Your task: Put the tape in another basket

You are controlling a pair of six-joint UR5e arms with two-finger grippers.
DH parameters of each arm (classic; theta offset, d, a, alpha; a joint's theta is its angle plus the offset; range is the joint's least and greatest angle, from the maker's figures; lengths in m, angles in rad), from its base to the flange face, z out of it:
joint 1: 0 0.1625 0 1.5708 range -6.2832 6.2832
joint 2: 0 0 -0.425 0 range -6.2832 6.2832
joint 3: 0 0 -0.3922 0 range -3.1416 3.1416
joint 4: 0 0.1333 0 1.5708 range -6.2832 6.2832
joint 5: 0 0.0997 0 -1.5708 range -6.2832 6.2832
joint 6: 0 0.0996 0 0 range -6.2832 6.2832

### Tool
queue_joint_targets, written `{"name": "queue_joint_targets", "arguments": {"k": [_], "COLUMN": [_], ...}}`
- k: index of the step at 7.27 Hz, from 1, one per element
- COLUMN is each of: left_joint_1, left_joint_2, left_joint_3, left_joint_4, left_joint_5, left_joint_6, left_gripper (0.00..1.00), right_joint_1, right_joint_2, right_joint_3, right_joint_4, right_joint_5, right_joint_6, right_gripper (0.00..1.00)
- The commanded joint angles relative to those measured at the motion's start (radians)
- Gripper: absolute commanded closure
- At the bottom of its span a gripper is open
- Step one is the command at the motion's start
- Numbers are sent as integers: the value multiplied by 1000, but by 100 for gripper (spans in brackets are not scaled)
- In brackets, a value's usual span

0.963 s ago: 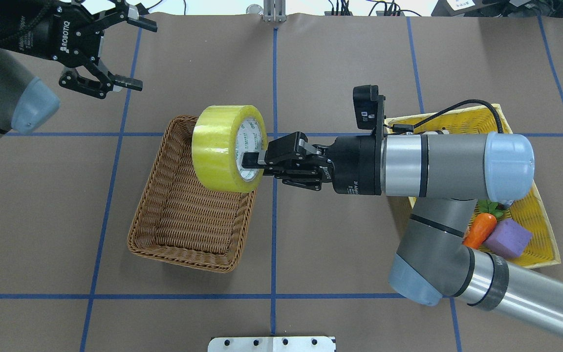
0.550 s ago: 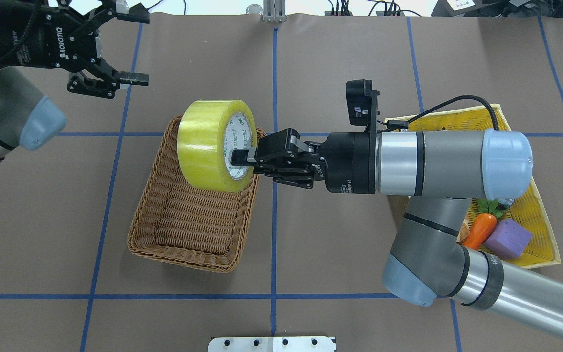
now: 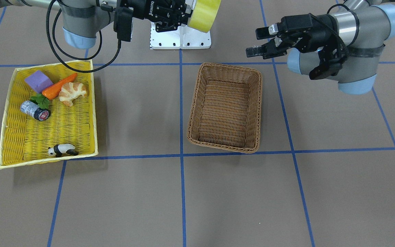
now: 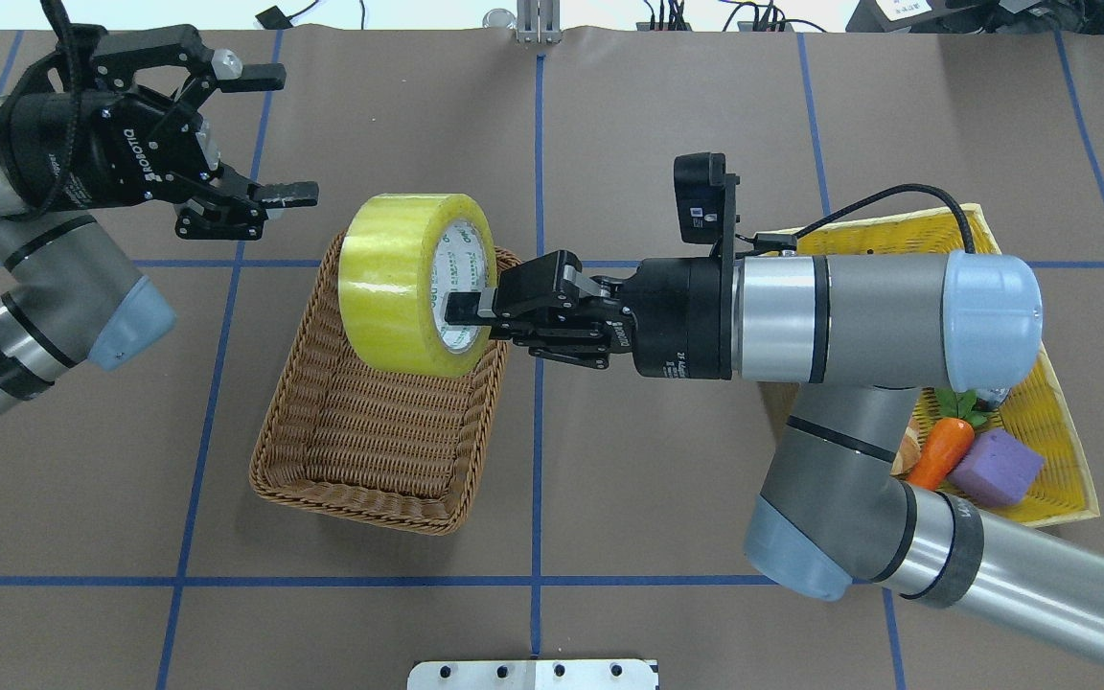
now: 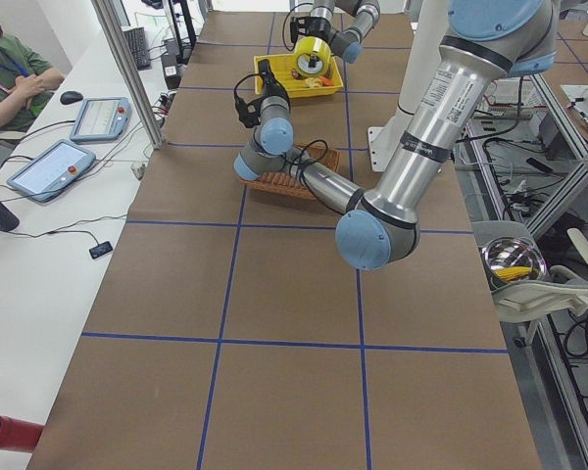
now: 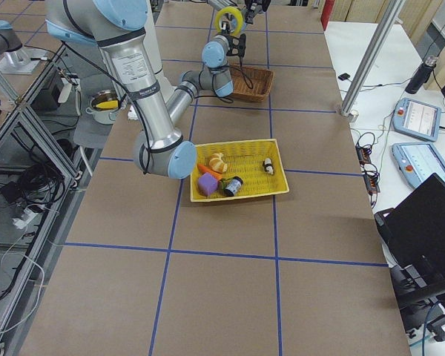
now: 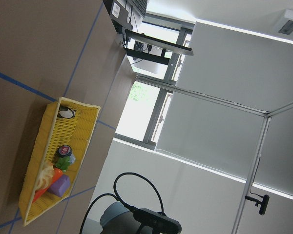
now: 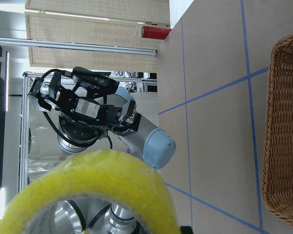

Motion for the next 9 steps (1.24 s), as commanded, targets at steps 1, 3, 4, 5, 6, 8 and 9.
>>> {"name": "queue_joint_targets", "arguments": {"k": [1,3,4,5,6,8,9], "left_joint_1": [28,33,59,89,111,148,157], "left_joint_2": [0,-2,-4,-4,0,-2,-2], "left_joint_3": [-7,-23,-30,-39,-51,-74,-76], "left_joint_4": [-52,-69,-69,-72,-72,-73,-73], "left_joint_5": [87,91,91,136,170,171,169], "left_joint_6": [-144,-176,-179,-181,-184,-194,-203], "left_gripper": [2,2,2,2,2,3,3], "right_joint_1": [-6,-8,-9,-11,-13,-13,-11], "right_joint_2": [3,3,3,4,4,3,3], "right_joint_3": [-2,-5,-5,-6,-8,-11,-12], "right_joint_4": [-1,-3,-3,-3,-3,-3,-3], "right_joint_5": [0,-1,-1,-3,-3,-3,-4], "right_joint_6": [0,0,0,0,0,0,0], "right_gripper": [100,100,100,100,100,100,100]}}
